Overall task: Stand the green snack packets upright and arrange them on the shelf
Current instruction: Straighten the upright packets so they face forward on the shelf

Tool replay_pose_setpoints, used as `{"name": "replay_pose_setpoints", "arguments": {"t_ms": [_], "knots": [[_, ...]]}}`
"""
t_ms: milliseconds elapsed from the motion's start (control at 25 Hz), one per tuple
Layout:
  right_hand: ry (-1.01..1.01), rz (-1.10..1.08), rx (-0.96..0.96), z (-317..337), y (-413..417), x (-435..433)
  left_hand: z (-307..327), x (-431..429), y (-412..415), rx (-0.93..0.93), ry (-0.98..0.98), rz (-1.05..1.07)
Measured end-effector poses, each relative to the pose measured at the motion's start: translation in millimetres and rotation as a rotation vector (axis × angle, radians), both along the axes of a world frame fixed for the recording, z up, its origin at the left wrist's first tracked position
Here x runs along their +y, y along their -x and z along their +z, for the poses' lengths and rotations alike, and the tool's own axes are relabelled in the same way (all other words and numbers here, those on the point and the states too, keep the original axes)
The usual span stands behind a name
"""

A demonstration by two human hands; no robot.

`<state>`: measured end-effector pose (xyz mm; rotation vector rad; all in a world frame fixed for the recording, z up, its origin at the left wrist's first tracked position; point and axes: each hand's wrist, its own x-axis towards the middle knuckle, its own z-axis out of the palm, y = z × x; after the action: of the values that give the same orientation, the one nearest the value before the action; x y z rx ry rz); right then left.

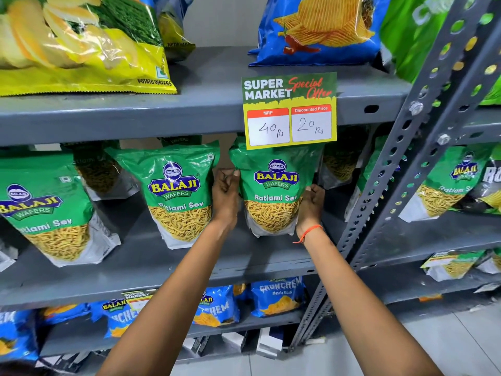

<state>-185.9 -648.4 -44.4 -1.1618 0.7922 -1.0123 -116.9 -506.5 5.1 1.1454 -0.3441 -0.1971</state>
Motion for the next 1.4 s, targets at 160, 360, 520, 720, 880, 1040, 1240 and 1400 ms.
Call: {"name": "replay_pose_setpoints", "arguments": {"t_ms": [160,360,520,720,880,1040,1240,1400], "knots": [[-0.119,0.065,0.025,-5,1,8,-9,3,6,0.068,-0.078,-0.147],[-0.217,0.261,0.113,-15,10,14,-52,-3,29,0.072,-0.452,-0.239],[-0.200,0.244,0.093,-15,18,13,-57,-5,29,0.109,-0.442,-0.269],[0.137,-0.048,0.171,-4,22,42,-41,12,35,-0.062,-0.457,0.042],[0.615,-0.181,0.097,17,15,101,-29,58,43,-0.572,-0.486,0.409],[0.873,-0.042,0.064,22,-21,160,-27,115,3,-0.752,-0.528,0.601],[0.146,0.225,0.167,-9,-69,207,-57,163,-49,-0.354,-0.516,0.229],[-0.104,0.313,0.071,-25,-80,213,-83,177,-68,-0.109,-0.458,-0.065]]}}
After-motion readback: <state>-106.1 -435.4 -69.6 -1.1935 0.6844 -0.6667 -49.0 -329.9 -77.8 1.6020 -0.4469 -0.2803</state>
